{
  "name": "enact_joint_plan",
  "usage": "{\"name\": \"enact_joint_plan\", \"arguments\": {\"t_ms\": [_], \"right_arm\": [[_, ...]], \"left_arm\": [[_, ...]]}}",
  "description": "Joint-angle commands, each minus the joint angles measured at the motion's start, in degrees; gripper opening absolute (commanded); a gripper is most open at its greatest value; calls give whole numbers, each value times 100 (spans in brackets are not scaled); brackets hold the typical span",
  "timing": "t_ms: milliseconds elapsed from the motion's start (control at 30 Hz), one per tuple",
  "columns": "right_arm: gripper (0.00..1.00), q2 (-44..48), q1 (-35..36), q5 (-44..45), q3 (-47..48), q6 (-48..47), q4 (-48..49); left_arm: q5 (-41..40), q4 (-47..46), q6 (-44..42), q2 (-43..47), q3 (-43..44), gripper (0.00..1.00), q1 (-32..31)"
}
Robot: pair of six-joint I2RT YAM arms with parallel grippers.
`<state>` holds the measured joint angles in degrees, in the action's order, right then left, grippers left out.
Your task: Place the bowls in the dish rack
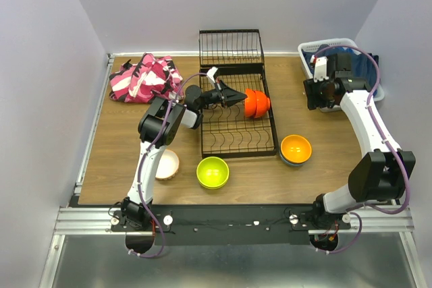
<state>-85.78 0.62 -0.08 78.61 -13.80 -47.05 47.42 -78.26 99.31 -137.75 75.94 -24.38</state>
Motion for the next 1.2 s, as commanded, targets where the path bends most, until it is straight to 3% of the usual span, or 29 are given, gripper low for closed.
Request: {"name": "enact_joint_plan", "arguments": {"t_ms": [0, 767, 900, 1167], "right_arm": [[63, -27, -45, 34, 93, -44, -147], [63, -238, -36, -115, 234, -26, -200], [63, -264, -36, -177, 181, 9, -156], [63, -378, -36, -72, 357, -61, -138]], "left_arm": [[-5, -1332, 229, -218, -238, 0, -84], [118, -1807, 1038, -120, -167, 0, -32], [250, -1263, 801, -59, -211, 0, 30], [443, -1298, 959, -313, -80, 0, 162]]}}
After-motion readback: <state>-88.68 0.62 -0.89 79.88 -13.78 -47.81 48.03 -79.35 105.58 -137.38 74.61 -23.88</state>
